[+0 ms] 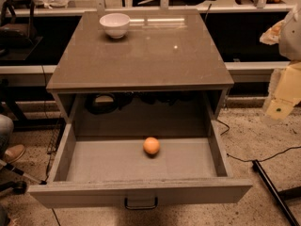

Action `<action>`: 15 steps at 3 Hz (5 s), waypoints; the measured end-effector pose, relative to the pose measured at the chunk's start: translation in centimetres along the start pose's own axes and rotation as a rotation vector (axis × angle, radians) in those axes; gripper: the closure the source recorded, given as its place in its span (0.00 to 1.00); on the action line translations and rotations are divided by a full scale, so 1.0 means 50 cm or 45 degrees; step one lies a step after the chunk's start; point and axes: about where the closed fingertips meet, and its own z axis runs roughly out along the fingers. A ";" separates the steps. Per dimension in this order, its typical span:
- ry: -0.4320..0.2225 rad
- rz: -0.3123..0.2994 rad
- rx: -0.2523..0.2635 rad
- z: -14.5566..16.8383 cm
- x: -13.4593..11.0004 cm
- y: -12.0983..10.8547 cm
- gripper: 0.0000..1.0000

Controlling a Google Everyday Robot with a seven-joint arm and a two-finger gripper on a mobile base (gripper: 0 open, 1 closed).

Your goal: Pick orange from top drawer and place on counter

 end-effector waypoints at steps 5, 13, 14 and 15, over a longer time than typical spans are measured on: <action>-0.423 0.286 -0.310 0.377 -0.119 0.068 0.00; -0.522 0.555 -0.144 0.757 -0.315 0.119 0.00; -0.503 0.577 -0.146 0.783 -0.315 0.122 0.00; -0.487 0.597 -0.151 0.804 -0.313 0.126 0.18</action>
Offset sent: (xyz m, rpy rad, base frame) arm 0.0170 0.0073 -0.0425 0.1545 0.0503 0.0045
